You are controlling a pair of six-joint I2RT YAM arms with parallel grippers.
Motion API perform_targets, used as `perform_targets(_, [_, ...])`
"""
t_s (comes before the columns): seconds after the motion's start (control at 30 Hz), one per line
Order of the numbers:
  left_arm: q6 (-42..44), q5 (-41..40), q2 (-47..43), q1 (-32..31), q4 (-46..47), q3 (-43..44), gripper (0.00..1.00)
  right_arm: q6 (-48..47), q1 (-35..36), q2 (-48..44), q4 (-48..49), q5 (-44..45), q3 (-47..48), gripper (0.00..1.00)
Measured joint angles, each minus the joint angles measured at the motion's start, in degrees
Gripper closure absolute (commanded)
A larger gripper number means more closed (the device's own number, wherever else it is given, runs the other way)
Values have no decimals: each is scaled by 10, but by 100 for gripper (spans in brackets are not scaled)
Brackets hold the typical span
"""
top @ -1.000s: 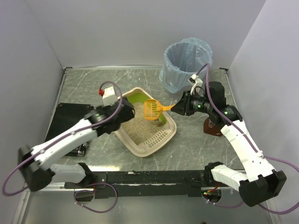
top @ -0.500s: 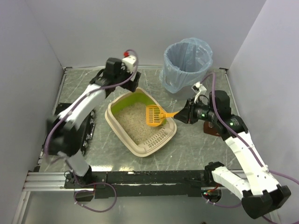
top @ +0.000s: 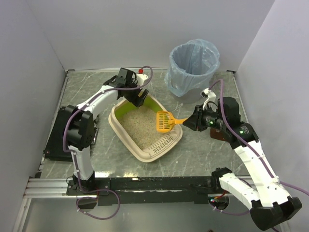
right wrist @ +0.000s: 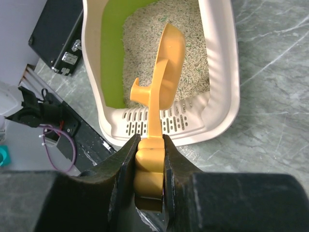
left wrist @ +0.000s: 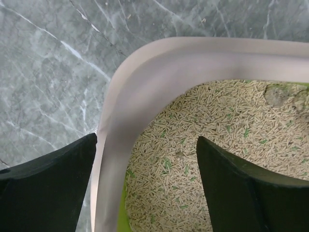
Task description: Clean the litter box
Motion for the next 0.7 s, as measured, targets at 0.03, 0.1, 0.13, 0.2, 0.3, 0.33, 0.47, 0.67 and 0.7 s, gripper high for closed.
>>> perform_targets(0.03, [-2,0,-5,0,3,-4,32,0,0,0,-1,2,0,100])
perform_targets(0.1, [-9,-3,-10,0,10,-6,47,0,0,-1,-2,5,0,100])
perform_targets(0.13, [-13,-8,-10,0,14,-6,50,0,0,-1,-2,7,0,100])
perform_targets(0.2, [-15,-22,-10,2,21,-6,65,0,0,-4,-3,10,0,100])
perform_targets(0.3, [-17,-37,-10,5,35,-12,94,0,0,-8,-4,14,0,100])
perform_targets(0.33, [-1,-37,-14,6,43,-20,96,0,0,-9,-5,17,0,100])
perform_targets(0.47, [-21,-55,-35,1,36,-41,99,0,0,-10,-6,26,0,100])
perform_targets(0.67, [-161,-129,-108,-6,72,-136,99,0,0,-2,-2,32,8,100])
perform_targets(0.7, [-192,-148,-134,-6,72,-166,99,0,0,1,0,33,10,100])
